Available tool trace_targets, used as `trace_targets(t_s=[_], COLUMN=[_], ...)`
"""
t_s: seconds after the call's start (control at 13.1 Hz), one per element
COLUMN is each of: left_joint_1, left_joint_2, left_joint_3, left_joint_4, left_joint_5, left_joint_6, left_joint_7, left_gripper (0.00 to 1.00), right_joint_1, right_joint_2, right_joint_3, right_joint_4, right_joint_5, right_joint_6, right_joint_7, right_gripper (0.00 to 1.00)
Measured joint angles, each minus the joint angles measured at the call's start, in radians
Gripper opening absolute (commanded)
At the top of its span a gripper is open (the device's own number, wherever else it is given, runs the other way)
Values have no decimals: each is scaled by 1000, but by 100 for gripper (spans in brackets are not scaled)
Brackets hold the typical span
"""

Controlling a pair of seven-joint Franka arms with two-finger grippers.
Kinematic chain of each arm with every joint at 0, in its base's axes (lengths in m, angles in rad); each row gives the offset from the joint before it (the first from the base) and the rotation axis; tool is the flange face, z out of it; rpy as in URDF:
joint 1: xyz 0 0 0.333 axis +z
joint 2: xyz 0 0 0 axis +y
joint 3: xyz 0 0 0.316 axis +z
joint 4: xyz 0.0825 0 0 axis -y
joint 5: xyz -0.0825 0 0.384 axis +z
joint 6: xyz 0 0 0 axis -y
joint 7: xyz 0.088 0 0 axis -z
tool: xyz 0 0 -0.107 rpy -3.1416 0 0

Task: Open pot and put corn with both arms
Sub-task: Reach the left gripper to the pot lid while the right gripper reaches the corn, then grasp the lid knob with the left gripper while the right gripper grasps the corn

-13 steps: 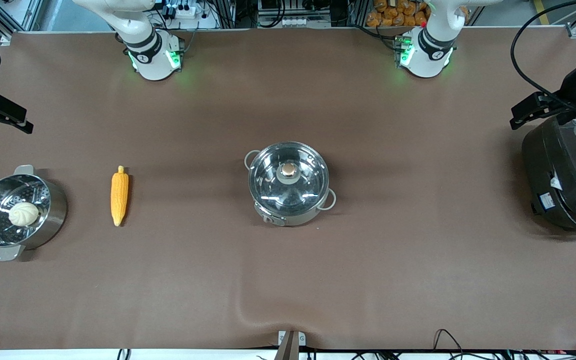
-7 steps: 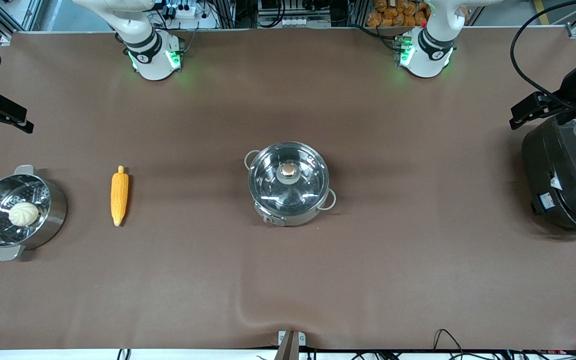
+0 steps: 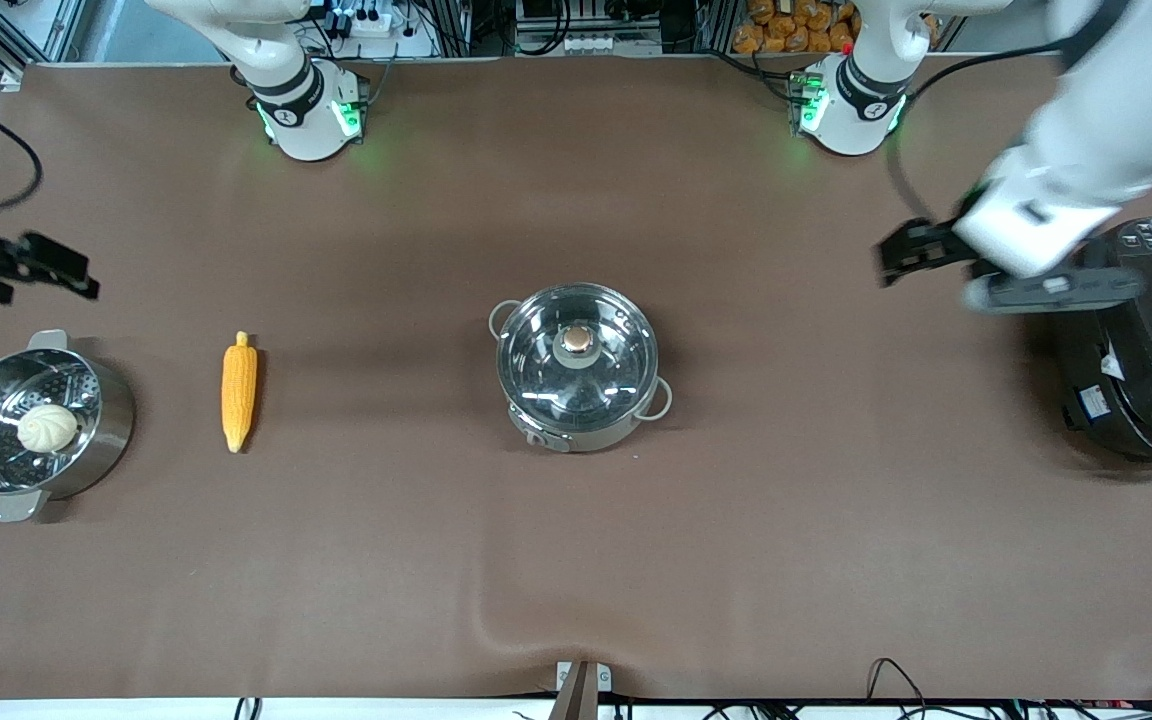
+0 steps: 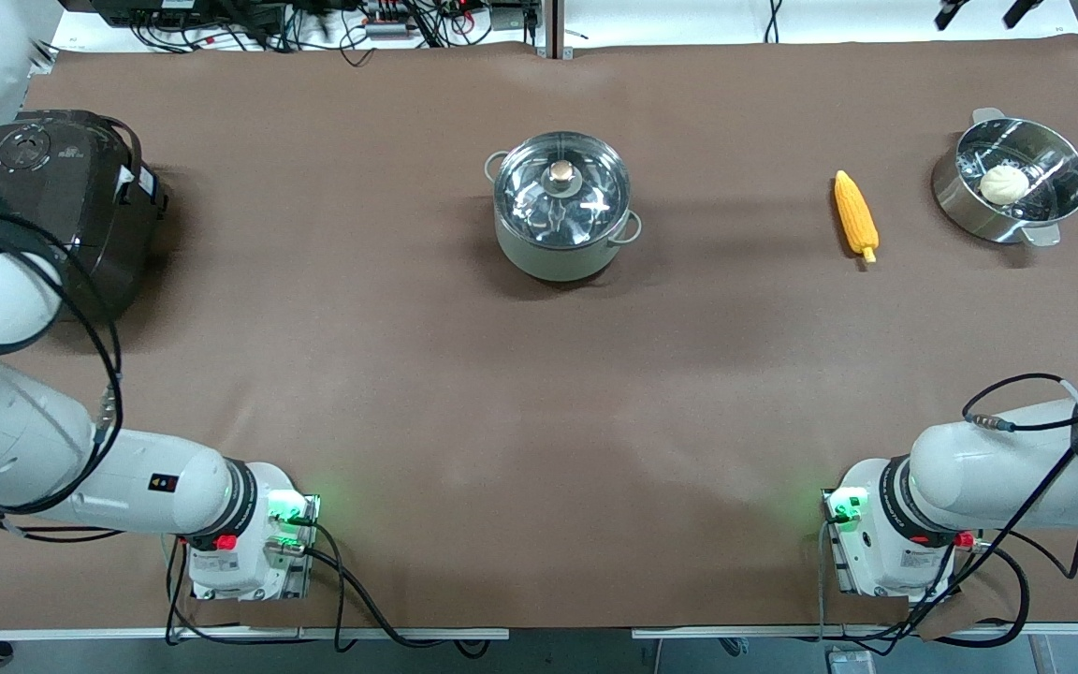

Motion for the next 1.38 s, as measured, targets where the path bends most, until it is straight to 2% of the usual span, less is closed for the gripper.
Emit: trace_targets(t_s=[0.31, 0.69, 1.07, 1.38], left_joint_1=[-175, -329, -363, -386], left_joint_2=[142, 243, 335, 349], left_joint_3=[-2, 6, 10, 10], left_joint_4=[88, 114, 190, 207], left_joint_5=[0, 4, 12, 12], left_joint_6=[52, 139, 180, 180], left_joint_7=[-270, -523, -603, -654], left_gripper=[100, 100, 100, 100], right_joint_1=[0, 0, 2, -10], right_joint_2=[13, 44, 198, 283], right_joint_3=[0, 0, 1, -7], right_joint_4=[-220, -491, -527, -529], right_joint_5=[0, 0, -3, -3], right_joint_6=[252, 523, 664, 722], right_joint_7=[0, 0, -27, -145], right_gripper=[100, 100, 100, 100])
